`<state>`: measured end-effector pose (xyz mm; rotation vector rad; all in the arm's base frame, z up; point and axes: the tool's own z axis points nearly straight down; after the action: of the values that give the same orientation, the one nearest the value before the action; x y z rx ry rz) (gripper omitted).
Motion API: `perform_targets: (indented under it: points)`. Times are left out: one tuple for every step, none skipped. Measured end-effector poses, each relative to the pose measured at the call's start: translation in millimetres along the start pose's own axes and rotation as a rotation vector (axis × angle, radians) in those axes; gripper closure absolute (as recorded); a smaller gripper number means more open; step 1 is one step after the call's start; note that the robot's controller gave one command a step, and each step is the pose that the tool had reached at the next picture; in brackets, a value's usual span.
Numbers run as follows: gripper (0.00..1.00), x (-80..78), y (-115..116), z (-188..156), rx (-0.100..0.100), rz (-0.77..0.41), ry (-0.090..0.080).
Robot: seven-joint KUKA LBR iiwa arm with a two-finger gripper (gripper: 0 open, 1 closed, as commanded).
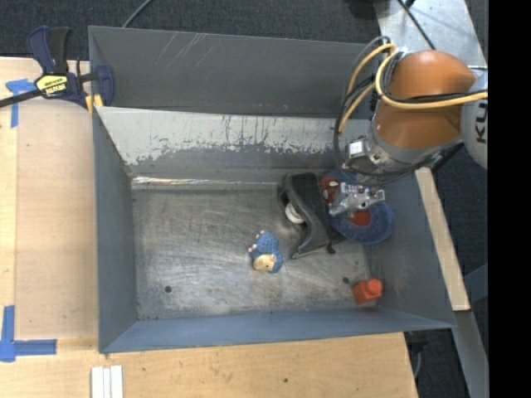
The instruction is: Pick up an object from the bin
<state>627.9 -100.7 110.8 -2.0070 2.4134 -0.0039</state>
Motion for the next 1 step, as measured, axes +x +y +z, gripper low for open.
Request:
perform_targets:
  points:
    - [1.0,6.4,6.5,-55.9,0.004,0.036,-0.001]
